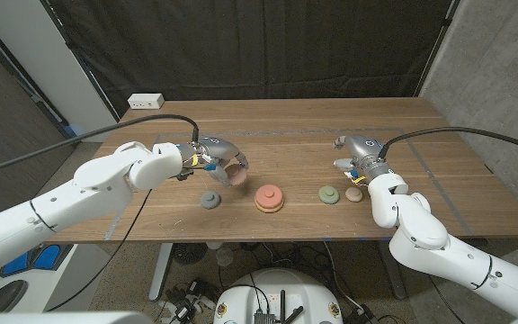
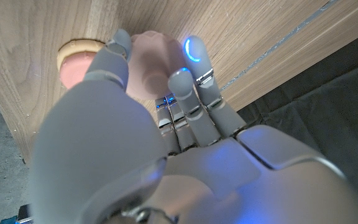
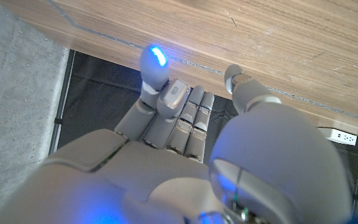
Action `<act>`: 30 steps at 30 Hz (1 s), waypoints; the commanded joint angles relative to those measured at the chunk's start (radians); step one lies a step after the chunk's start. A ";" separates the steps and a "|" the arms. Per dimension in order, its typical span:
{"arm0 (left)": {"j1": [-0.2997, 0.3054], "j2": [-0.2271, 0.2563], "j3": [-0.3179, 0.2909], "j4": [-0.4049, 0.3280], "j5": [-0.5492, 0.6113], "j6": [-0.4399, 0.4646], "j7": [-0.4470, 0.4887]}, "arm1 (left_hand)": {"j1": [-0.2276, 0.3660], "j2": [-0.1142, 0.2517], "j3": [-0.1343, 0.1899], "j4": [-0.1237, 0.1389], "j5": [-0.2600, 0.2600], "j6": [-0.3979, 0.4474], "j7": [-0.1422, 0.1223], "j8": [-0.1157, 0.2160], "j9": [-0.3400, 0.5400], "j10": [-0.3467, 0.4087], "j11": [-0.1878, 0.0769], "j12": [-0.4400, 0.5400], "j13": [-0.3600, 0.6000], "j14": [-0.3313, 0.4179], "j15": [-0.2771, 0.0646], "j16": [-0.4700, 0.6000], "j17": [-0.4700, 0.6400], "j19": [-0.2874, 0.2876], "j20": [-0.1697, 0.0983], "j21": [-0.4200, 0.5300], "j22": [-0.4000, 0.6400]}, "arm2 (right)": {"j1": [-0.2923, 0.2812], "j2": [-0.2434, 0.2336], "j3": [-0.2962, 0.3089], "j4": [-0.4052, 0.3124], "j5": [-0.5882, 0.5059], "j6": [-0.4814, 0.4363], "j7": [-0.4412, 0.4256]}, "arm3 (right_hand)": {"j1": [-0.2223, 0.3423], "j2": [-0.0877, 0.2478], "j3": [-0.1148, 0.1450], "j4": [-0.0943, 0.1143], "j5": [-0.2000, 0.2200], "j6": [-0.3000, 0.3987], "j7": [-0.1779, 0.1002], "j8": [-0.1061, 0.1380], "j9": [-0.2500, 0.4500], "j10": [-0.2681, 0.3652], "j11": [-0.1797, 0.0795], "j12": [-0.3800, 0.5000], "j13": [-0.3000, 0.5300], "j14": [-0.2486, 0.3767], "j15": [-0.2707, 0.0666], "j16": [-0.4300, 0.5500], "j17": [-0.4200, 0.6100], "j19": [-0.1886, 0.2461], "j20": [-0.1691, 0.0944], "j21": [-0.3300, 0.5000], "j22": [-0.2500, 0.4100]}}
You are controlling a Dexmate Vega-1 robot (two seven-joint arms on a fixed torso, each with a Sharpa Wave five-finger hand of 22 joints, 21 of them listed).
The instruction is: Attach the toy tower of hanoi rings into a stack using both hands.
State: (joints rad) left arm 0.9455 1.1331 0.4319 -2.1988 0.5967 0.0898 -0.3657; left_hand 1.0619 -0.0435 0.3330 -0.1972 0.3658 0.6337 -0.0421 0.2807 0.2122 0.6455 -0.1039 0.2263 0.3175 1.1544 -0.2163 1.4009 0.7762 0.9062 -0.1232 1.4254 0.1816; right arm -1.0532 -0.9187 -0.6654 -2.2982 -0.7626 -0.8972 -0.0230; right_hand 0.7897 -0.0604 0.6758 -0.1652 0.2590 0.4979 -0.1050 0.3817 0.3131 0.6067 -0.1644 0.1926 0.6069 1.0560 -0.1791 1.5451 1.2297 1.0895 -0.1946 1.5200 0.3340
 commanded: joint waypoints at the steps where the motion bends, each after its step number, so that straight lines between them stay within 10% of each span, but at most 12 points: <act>1: -0.013 -0.006 0.005 0.017 -0.012 -0.054 0.030 | -0.015 0.009 0.046 0.037 0.007 0.046 -0.009 0.037 0.054 0.114 -0.073 0.010 0.208 0.015 -0.001 0.005 0.009 0.015 -0.089 0.002 0.001 | 0.006 0.003 -0.006 0.000 -0.003 -0.010 0.002 | 0.003 -0.003 0.009 -0.001 0.004 0.000 -0.004 0.008 0.004 0.005 0.000 0.004 -0.001 0.009 -0.037 0.006 0.004 0.005 -0.024 0.006 0.004; 30: -0.098 -0.094 0.074 0.055 0.009 -0.176 -0.009 | -0.012 0.007 0.057 0.036 0.009 0.063 -0.013 0.033 0.059 0.134 -0.077 -0.005 0.223 0.028 -0.001 -0.001 0.030 0.022 -0.089 0.010 0.002 | -0.013 -0.002 -0.003 -0.014 0.003 -0.035 -0.023 | 0.004 -0.004 0.011 -0.001 0.004 0.004 -0.001 0.017 0.013 0.012 0.002 0.007 -0.003 0.009 -0.037 0.005 0.004 0.002 -0.024 0.004 0.001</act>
State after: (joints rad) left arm 0.8770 1.0775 0.4795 -2.1573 0.6002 -0.0396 -0.3615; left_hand 1.0503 -0.0550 0.3413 -0.2056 0.3705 0.6555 -0.0387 0.2808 0.2122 0.6697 -0.0976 0.2204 0.3176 1.1720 -0.2161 1.3999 0.8041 0.9206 -0.1304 1.4253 0.1817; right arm -1.0564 -0.9157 -0.6724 -2.3046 -0.7680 -0.9257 -0.0353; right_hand 0.7897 -0.0603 0.6758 -0.1651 0.2590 0.4979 -0.1050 0.3901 0.3229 0.6083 -0.1629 0.1971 0.6022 1.0559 -0.1791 1.5451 1.2297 1.0895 -0.1947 1.5200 0.3342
